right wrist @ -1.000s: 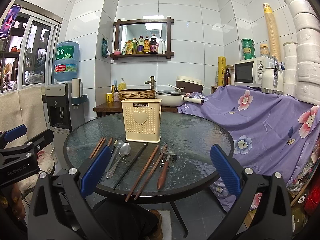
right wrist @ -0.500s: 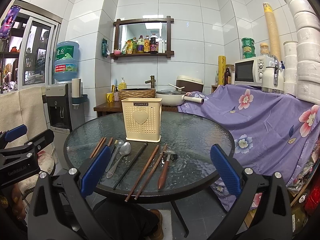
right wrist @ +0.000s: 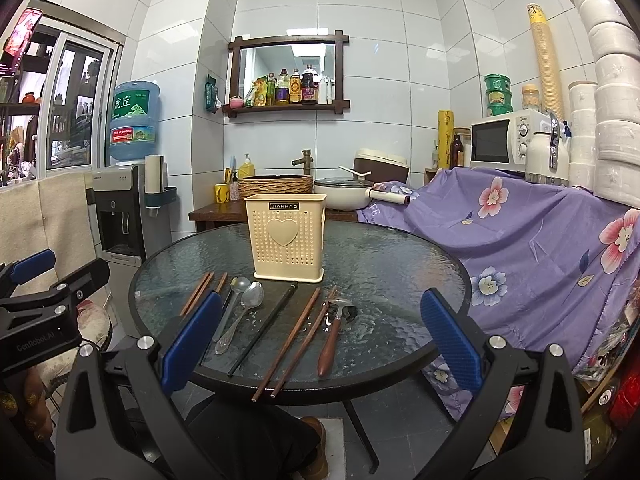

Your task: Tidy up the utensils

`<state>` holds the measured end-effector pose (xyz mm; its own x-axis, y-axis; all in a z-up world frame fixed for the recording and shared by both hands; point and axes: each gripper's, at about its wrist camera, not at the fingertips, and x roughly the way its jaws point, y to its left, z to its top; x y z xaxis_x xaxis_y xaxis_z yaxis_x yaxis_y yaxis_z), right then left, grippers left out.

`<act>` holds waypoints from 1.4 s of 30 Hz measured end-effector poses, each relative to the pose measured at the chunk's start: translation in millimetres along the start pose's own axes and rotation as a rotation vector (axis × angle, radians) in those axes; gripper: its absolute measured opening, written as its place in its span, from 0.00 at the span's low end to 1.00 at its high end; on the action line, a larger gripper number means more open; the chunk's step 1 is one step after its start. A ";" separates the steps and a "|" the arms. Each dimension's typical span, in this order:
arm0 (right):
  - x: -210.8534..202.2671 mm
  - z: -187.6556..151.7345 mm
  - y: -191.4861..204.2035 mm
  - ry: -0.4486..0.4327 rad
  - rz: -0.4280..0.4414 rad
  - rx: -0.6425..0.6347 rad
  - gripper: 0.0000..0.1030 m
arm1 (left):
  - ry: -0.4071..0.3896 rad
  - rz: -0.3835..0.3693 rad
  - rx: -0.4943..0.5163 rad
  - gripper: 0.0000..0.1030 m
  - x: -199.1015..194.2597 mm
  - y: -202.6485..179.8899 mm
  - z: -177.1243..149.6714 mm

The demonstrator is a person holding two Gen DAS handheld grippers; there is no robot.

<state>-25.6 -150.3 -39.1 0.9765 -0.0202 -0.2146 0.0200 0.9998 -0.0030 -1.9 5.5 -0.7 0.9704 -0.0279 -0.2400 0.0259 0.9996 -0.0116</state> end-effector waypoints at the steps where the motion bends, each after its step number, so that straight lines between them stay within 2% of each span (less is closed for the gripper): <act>1: 0.1 0.0 -0.1 0.001 0.000 0.000 0.95 | 0.001 0.000 0.000 0.95 0.1 0.1 -0.1; 6: 4.0 -3.1 1.3 0.014 0.006 0.004 0.95 | 0.021 0.004 -0.006 0.95 4.4 1.7 -2.2; 11: 17.6 -5.6 -1.3 0.061 0.013 -0.006 0.95 | 0.108 0.018 -0.021 0.95 26.4 9.2 -8.4; 17: 68.8 -19.8 -18.6 0.233 -0.003 0.013 0.95 | 0.263 0.060 0.008 0.94 84.4 29.1 -16.0; 20: 98.9 -26.0 -28.0 0.320 -0.020 0.013 0.95 | 0.373 0.067 0.013 0.94 115.3 39.6 -18.0; 26: 156.1 -27.9 -53.8 0.470 -0.004 0.096 0.94 | 0.491 0.074 0.035 0.94 157.7 56.1 -19.2; 28: 174.9 -27.0 -55.8 0.521 0.018 0.102 0.86 | 0.499 0.062 0.036 0.94 170.0 61.2 -13.9; 34: 234.2 -26.3 -52.0 0.674 0.046 0.058 0.72 | 0.559 0.024 0.108 0.93 208.1 58.7 -7.2; 38: 253.4 -23.6 -56.0 0.715 0.036 0.050 0.68 | 0.606 -0.014 0.107 0.86 228.0 63.2 -7.9; 42: 266.0 -25.6 -53.7 0.775 0.068 0.048 0.65 | 0.657 -0.045 0.089 0.81 244.2 68.4 -10.4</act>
<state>227.6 -209.4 -121.0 0.5480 0.0651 -0.8339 -0.0076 0.9973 0.0729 234.4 67.0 -70.3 0.6202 -0.0389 -0.7835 0.1102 0.9932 0.0380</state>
